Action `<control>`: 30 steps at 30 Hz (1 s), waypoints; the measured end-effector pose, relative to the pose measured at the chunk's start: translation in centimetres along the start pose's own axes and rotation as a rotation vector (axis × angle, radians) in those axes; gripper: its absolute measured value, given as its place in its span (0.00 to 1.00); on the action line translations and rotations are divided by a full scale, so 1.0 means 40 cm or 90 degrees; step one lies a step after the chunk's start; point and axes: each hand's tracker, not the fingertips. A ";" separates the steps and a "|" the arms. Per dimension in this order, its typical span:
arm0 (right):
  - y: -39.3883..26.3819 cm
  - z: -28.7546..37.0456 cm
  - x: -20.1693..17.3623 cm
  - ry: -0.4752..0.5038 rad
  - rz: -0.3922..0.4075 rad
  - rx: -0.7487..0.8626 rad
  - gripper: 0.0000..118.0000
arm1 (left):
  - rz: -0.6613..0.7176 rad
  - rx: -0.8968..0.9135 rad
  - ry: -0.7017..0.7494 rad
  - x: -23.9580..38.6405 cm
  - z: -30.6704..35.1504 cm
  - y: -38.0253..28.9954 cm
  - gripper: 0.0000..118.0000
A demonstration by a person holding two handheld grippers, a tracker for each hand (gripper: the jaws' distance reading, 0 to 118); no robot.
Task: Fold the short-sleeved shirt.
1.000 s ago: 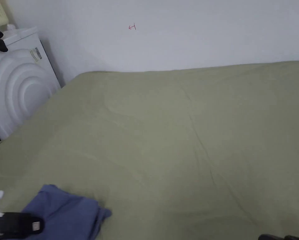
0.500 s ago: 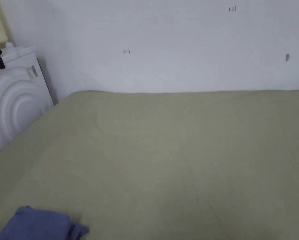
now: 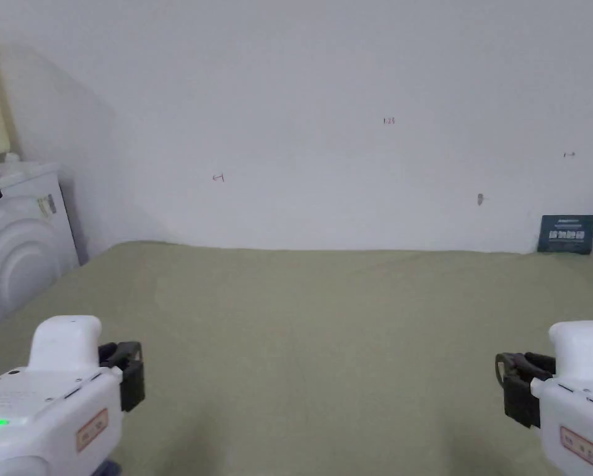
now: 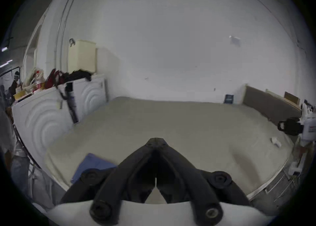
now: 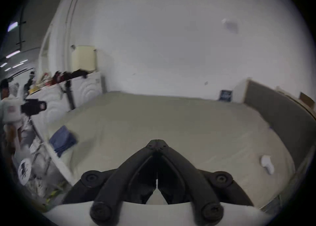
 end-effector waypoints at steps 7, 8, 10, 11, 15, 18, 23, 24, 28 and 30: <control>0.018 0.046 0.005 -0.122 0.008 0.074 0.02 | -0.062 0.077 -0.022 0.266 0.020 0.031 0.00; 0.007 0.052 0.004 -0.136 0.010 0.086 0.02 | -0.065 0.079 -0.027 0.281 0.026 0.025 0.00; -0.022 0.063 -0.002 -0.171 0.024 0.085 0.02 | -0.072 0.093 -0.014 0.322 0.044 0.002 0.00; -0.033 0.066 -0.006 -0.175 0.024 0.080 0.02 | -0.070 0.098 -0.017 0.321 0.047 -0.009 0.00; -0.070 0.080 -0.016 -0.188 0.026 0.064 0.02 | -0.052 0.094 -0.004 0.322 0.054 -0.041 0.00; -0.071 0.084 -0.031 -0.226 0.055 0.074 0.02 | -0.046 0.093 0.010 0.330 0.060 -0.042 0.00; -0.052 0.096 -0.047 -0.222 0.050 0.089 0.30 | -0.043 0.074 0.032 0.337 0.057 -0.050 0.00; -0.051 0.097 -0.050 -0.225 0.055 0.092 0.56 | -0.031 0.069 0.029 0.332 0.056 -0.052 0.02; -0.047 0.097 -0.042 -0.216 0.050 0.082 0.94 | -0.024 0.058 0.028 0.324 0.057 -0.046 0.76; -0.048 0.098 -0.042 -0.218 0.044 0.086 0.93 | -0.017 0.045 0.037 0.323 0.049 -0.040 0.85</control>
